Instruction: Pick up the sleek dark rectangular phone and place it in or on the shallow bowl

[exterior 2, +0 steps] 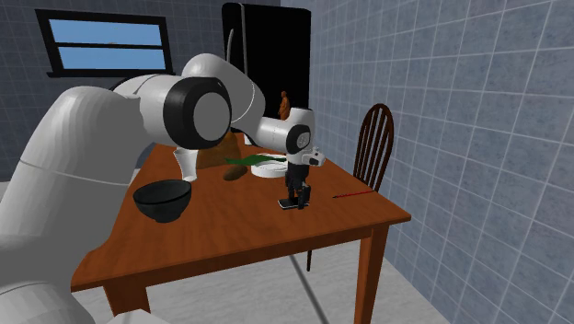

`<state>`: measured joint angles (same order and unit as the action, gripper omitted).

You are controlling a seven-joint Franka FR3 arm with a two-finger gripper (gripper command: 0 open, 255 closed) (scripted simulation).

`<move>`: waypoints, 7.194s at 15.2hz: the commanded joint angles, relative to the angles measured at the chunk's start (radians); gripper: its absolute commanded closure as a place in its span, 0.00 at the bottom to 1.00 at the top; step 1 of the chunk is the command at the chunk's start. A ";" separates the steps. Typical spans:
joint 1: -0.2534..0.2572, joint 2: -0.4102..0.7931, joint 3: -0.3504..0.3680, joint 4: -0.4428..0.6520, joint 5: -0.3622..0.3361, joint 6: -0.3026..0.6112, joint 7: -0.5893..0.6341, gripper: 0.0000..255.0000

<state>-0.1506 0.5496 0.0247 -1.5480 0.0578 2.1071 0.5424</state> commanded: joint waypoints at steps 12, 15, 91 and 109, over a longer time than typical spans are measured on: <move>0.000 -0.025 0.000 0.028 -0.001 -0.054 0.003 1.00; 0.000 -0.039 0.000 0.047 -0.001 -0.088 0.005 1.00; 0.349 -0.624 0.310 -0.608 0.024 0.023 0.650 1.00; 0.345 -0.670 0.301 -0.527 0.034 -0.103 0.640 0.00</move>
<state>0.1944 -0.1196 0.3255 -2.0755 0.0919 2.0059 1.1824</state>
